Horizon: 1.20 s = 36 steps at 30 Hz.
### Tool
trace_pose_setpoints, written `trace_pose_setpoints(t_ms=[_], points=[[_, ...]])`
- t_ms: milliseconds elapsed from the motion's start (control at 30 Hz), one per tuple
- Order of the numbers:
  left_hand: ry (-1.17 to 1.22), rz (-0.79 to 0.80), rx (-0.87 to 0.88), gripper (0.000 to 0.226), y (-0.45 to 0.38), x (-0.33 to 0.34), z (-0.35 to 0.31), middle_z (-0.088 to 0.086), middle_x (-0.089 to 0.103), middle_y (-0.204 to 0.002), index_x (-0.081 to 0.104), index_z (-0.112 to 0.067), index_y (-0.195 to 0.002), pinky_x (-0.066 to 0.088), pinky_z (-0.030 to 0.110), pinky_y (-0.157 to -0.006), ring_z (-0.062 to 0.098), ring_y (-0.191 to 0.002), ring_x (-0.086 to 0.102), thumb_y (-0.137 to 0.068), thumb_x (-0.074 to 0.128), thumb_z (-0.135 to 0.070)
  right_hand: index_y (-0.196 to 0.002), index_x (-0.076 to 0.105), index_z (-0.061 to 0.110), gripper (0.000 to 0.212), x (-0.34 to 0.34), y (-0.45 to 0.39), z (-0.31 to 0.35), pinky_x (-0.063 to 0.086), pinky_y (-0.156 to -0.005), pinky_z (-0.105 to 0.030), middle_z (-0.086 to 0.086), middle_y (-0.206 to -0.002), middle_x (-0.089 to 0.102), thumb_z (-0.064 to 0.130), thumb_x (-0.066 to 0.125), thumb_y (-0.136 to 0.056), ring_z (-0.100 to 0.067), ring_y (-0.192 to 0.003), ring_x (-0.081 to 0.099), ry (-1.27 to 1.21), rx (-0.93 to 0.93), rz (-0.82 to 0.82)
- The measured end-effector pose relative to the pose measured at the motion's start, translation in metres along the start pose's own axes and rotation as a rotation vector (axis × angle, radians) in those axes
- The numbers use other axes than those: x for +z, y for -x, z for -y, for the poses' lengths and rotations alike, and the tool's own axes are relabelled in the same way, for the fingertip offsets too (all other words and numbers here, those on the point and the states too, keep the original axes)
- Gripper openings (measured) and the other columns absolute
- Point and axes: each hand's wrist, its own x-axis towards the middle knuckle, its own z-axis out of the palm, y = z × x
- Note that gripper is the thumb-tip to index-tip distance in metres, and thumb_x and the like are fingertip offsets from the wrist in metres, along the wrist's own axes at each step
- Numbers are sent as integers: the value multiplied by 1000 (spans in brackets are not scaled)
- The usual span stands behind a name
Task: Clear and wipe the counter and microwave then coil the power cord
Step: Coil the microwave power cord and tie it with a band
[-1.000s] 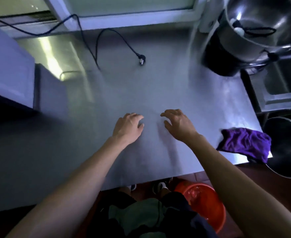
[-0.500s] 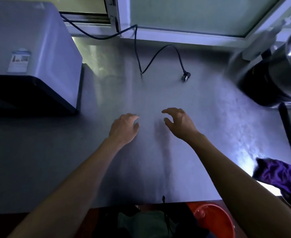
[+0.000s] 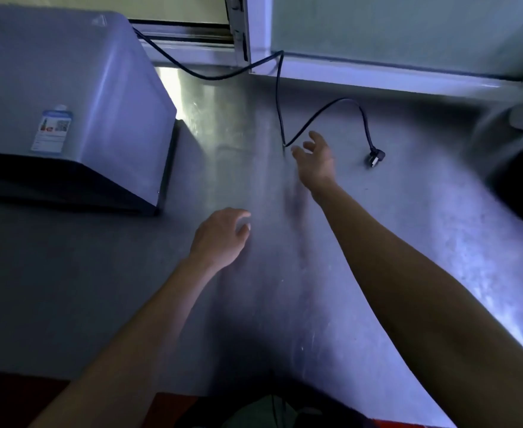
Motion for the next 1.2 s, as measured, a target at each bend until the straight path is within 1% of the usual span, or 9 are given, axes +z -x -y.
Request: trace_pose_setpoints(t_ms=[333,400,500,567,633,800,1033,1133,1200], points=[[130,-21,-54,34,-22,-4,-18,-10,63,-131,63,-31,-126,47,38,-104,14,-122,58,-95,53,-37,-125,60,15,31,13,-27,-4,49,-76,-26,-2,-120,67,29,59,-98,-17,-101,63,-91,-6,-13],[141,-34,-68,35,-19,-3,-20,-12,64,-129,63,-33,-125,48,37,-102,12,-119,60,-92,52,-41,-116,65,16,23,10,-25,-5,46,-74,-23,3,-105,69,29,59,-98,-15,-95,64,-108,2,-15],[167,-48,-86,41,-9,-3,-20,-12,66,-126,63,-34,-124,50,36,-100,10,-115,62,-88,49,-47,-96,68,16,18,5,-11,-8,47,-68,-30,6,-81,66,31,59,-98,-9,-75,60,-89,-19,-7],[193,-55,-93,46,-1,-4,-19,-11,66,-126,63,-31,-125,51,37,-99,10,-113,63,-85,48,-49,-94,69,12,23,2,3,-10,53,-70,-38,-2,-85,71,31,58,-99,-14,-78,66,-112,-23,25],[206,-67,-90,52,7,-8,-18,-7,66,-127,63,-27,-129,52,38,-99,13,-114,63,-84,48,-50,-94,70,11,22,0,22,-10,57,-75,-36,-4,-89,74,28,58,-99,-16,-83,72,-178,-20,53],[211,-134,-9,48,20,-17,-13,1,64,-131,58,-19,-135,51,39,-99,20,-118,61,-91,56,-37,-94,70,10,22,-2,73,-5,58,-69,-30,-2,-86,75,27,59,-99,-15,-77,74,-258,-17,75],[184,-186,244,50,43,-28,-10,0,62,-128,58,-19,-131,47,33,-96,17,-123,51,-97,47,-54,-95,71,11,21,6,141,22,57,-67,-26,-5,-84,76,28,60,-99,-18,-73,73,-313,-70,77],[147,-170,383,55,54,-39,-2,2,61,-128,58,-16,-129,44,30,-97,16,-123,48,-101,37,-57,-95,72,8,22,14,165,39,59,-70,-30,-7,-86,76,27,60,-99,-19,-73,73,-339,-65,28],[173,-182,442,49,59,-53,10,1,63,-122,62,-15,-123,48,34,-94,14,-117,51,-103,35,-51,-95,72,5,23,18,177,52,58,-72,-34,-8,-87,76,25,60,-99,-20,-73,72,-351,-58,-2]])
